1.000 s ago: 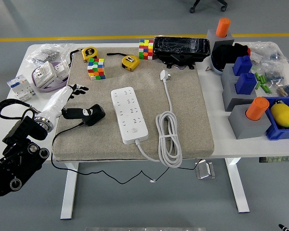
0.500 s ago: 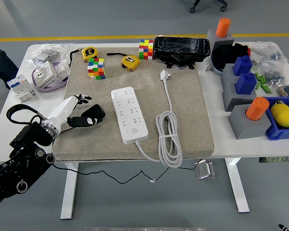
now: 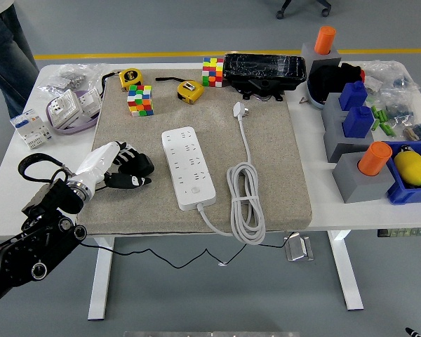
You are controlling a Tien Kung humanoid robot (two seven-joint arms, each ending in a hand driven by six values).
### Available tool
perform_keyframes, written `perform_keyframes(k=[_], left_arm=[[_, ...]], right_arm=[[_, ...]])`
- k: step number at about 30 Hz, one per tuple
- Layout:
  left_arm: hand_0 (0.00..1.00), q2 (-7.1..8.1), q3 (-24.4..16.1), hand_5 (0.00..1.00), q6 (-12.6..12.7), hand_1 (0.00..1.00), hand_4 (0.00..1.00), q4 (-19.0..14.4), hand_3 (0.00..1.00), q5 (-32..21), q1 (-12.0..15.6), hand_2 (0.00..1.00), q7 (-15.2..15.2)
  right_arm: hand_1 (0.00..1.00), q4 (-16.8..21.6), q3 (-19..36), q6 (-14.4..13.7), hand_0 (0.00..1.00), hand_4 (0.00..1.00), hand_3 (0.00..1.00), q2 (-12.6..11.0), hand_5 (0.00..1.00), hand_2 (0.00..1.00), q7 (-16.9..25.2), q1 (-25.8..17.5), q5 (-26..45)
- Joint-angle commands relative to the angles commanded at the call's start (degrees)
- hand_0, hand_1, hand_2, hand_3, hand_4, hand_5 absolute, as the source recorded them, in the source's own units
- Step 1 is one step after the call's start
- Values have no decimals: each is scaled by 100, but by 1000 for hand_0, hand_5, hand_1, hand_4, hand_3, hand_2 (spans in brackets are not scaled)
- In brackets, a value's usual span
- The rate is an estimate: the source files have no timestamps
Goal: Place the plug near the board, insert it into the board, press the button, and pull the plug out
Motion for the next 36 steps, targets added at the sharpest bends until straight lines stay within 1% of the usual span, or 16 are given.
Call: perform_keyframes(k=[4,5,10,11,12,16,17,20,26,28,29,36], left_arm=[[437,-10,78,147,68,425,940,72,551,-51,-58,540,-46],[390,-13,85,23,82,383,861,85,551,-67,-64,518,-65],[390,-8,85,23,168,383,861,71,551,-164,-60,518,-198],[384,-5,81,2,170,378,832,62,554,-168,-57,518,-205],[384,0,70,2,184,378,832,40,554,-164,-56,518,-222],[384,20,73,2,190,378,832,-45,554,-174,-67,518,-256],[386,27,75,2,190,380,811,-67,553,-186,-76,518,-269],[386,50,103,2,165,380,811,-119,553,-248,-119,518,-314],[389,91,238,2,-21,381,801,-172,550,-548,-274,516,-542],[389,92,292,2,-145,381,801,-179,550,-681,-345,516,-590],[398,92,317,2,-199,386,786,-183,549,-727,-378,515,-605],[409,64,552,2,-526,388,777,-97,546,-888,-648,513,-649]], right_arm=[[625,1,-1,-1,600,927,546,-3,478,622,0,-5,1],[624,1,-3,-1,600,927,546,-4,478,621,1,-7,1],[624,0,2,-4,600,927,546,-3,478,621,7,-19,-8],[624,2,3,-5,600,927,546,-3,478,621,8,-21,-9],[624,5,7,-6,600,927,546,-4,478,621,10,-17,-14],[624,6,17,-7,600,927,546,0,478,621,13,-18,-14],[625,7,18,-7,601,927,546,0,478,621,13,-18,-15],[625,8,23,-7,601,927,546,0,478,621,12,-17,-13],[625,9,8,-6,600,928,546,0,479,621,12,-18,-2],[625,11,0,-4,600,928,546,2,479,621,11,-19,3],[624,11,-3,-4,600,928,546,3,480,621,11,-19,5],[625,8,-8,-3,600,929,546,0,481,621,9,-12,15]])
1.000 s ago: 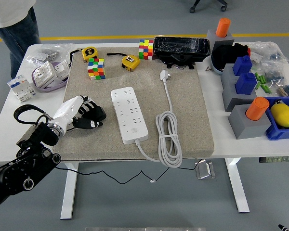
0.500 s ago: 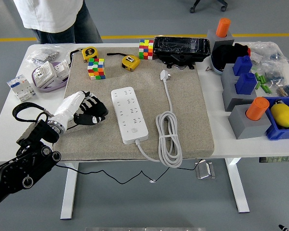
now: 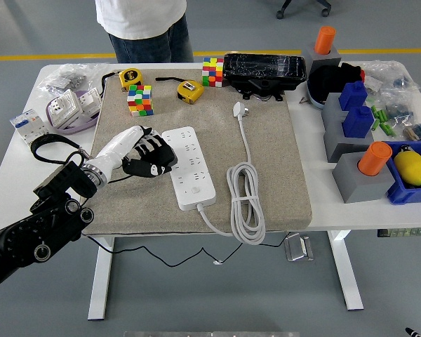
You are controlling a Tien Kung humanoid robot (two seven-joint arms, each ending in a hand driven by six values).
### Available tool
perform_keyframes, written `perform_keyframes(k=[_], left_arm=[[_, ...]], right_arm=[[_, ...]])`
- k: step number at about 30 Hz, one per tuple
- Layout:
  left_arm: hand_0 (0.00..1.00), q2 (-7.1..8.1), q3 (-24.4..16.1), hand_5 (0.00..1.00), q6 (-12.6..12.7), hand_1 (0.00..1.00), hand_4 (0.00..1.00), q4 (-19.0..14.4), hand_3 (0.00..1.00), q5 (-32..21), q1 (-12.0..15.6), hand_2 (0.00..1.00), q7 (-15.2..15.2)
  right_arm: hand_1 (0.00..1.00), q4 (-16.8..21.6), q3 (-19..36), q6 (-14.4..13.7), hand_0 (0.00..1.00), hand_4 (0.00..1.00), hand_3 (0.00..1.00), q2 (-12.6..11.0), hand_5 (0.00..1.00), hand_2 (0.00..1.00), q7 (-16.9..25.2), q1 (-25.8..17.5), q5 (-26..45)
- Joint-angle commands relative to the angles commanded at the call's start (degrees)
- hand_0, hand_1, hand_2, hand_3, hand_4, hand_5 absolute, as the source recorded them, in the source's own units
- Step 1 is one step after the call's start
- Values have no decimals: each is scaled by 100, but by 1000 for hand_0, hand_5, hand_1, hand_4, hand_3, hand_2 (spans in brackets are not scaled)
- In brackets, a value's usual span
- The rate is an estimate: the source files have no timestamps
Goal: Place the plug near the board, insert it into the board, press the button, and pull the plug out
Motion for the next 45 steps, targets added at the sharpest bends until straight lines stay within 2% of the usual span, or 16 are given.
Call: perform_keyframes(k=[3,10,28,29,34,35,40,41,45], left_arm=[[409,-17,125,2,-78,388,777,94,546,-60,-109,513,-16],[418,-51,291,2,-64,391,772,241,546,-111,-225,512,-9],[426,-49,391,2,-190,399,754,285,546,-198,-274,514,81],[461,-48,397,2,-193,462,750,292,573,-211,-276,557,83],[461,-55,388,2,-231,462,750,322,573,-256,-291,557,113],[562,-56,387,52,-231,566,930,324,584,-267,-293,589,114],[562,-62,372,52,-224,566,930,336,584,-305,-301,589,107],[578,-60,369,111,-225,618,995,339,600,-318,-300,599,105],[578,-55,354,111,-222,618,995,356,600,-344,-295,599,102]], right_arm=[[625,3,0,-1,600,929,546,-4,481,621,0,2,4],[624,2,-15,0,599,930,546,0,482,621,-1,-1,11],[624,17,-8,-2,598,931,547,3,483,622,0,3,6],[625,26,-4,-1,599,930,547,2,484,622,0,2,1],[625,36,1,-3,599,930,547,0,484,622,-1,7,-7],[624,35,4,-3,600,930,547,2,484,622,-1,6,-8],[624,31,7,-2,600,930,547,4,484,622,-2,1,-6],[624,31,6,-1,599,931,547,4,483,622,-2,1,-7],[624,34,1,0,599,931,547,6,483,622,-1,3,-7]])
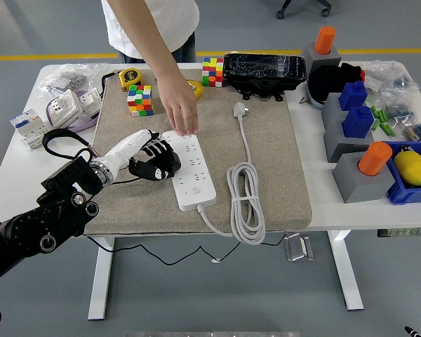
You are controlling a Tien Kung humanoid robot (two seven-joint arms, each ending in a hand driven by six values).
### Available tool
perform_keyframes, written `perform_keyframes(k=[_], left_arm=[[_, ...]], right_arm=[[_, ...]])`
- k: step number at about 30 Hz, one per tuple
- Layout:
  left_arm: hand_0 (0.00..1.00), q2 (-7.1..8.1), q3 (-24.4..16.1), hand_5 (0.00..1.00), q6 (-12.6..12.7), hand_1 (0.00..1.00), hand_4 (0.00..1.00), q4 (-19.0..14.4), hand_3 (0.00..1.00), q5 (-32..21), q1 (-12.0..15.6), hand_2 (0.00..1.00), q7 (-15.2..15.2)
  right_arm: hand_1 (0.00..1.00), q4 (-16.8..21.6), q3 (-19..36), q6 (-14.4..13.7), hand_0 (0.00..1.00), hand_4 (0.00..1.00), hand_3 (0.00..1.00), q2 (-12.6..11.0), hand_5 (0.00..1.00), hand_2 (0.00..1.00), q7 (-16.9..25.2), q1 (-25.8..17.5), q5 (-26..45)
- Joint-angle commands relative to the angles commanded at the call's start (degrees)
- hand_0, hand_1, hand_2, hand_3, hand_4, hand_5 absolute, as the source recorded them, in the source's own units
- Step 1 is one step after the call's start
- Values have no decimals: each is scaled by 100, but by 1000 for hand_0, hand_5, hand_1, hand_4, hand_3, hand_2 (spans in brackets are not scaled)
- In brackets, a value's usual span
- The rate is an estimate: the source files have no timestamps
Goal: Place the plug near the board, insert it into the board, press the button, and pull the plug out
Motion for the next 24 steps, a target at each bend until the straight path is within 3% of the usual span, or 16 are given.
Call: perform_keyframes(k=[2,5,7,8,12,13,14,19,20,24], left_arm=[[588,7,-21,168,-4,637,998,0,638,-14,11,622,-7],[588,20,-89,168,-4,637,998,-27,638,-22,45,622,-27],[588,36,-210,168,-2,637,998,-106,638,-4,93,622,-43],[598,43,-265,225,-3,643,998,-156,687,-4,116,637,-48],[598,70,-447,225,61,643,998,-393,687,6,214,637,-100],[598,74,-485,225,123,643,998,-454,687,-19,246,637,-136],[593,80,-537,313,234,644,998,-545,697,-53,298,660,-192],[593,131,-701,313,825,644,998,-1099,697,-174,638,660,-334],[599,143,-710,471,917,658,958,-1204,684,-168,694,682,-325],[599,204,-827,471,1160,658,958,-1716,684,110,1110,682,-61]], right_arm=[[625,4,-1,2,599,931,547,4,483,622,0,0,-3],[625,8,-2,3,599,931,547,5,483,622,1,-2,-7],[625,7,-2,4,599,931,547,3,483,622,0,0,-13],[625,8,3,3,599,931,547,2,483,623,2,-3,-13],[625,3,11,1,599,931,547,4,483,623,0,-17,-20],[625,4,14,1,599,931,547,4,483,623,0,-18,-23],[625,5,19,1,599,931,547,3,483,623,0,-19,-27],[625,9,22,-2,599,931,547,4,483,623,2,-25,-37],[625,8,20,-1,599,931,547,5,483,623,1,-26,-39],[625,7,28,-3,599,931,547,14,483,623,2,-38,-43]])
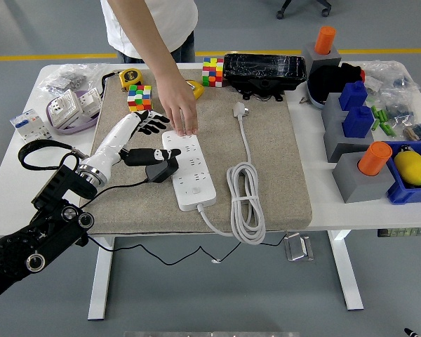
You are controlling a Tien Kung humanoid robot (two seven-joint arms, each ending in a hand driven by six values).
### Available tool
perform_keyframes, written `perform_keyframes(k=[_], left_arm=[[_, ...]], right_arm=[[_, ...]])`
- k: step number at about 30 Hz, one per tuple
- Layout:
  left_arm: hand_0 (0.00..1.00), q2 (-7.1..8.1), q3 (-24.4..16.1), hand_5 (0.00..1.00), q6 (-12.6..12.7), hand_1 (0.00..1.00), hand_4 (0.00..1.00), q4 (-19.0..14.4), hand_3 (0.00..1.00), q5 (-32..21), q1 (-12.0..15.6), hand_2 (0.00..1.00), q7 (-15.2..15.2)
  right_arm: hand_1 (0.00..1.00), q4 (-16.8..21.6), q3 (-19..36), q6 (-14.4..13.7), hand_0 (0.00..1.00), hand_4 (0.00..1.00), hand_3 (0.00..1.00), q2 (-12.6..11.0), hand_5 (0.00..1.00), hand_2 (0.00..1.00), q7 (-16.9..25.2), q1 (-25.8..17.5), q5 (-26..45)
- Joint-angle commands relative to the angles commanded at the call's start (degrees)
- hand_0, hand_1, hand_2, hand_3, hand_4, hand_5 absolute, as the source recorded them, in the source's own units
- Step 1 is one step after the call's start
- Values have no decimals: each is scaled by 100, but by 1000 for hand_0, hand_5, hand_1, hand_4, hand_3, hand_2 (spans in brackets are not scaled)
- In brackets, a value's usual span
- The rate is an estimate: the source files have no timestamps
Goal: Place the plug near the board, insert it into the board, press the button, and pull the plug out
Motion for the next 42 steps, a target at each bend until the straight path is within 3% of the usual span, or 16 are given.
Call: perform_keyframes(k=[1,2,7,8,9,15,21,42], left_arm=[[599,35,-6,471,36,658,958,-118,684,91,115,682,72],[699,66,6,507,70,696,937,-208,736,172,209,706,125],[699,169,104,507,217,696,937,-445,736,479,494,706,326],[752,186,131,545,278,781,926,-499,785,583,562,775,371],[752,191,141,545,298,781,926,-528,785,651,599,775,402],[760,201,142,566,202,802,922,-663,799,877,789,788,679],[761,215,174,578,39,801,919,-662,795,881,803,783,824],[734,80,420,592,-28,787,905,-717,789,777,547,771,865]], right_arm=[[625,3,-1,-2,599,931,547,3,483,623,1,-8,2],[625,5,-6,0,599,931,547,5,483,622,0,-13,1],[625,15,34,-4,599,931,547,17,483,622,1,-31,-23],[625,16,45,-4,599,931,546,22,483,622,2,-35,-27],[625,16,49,-4,599,931,546,24,483,622,2,-36,-29],[624,38,76,-6,599,931,546,19,484,622,6,-34,-50],[622,37,76,-7,599,930,547,18,483,622,7,-43,-53],[622,39,62,-47,598,928,546,14,481,621,79,-37,-38]])
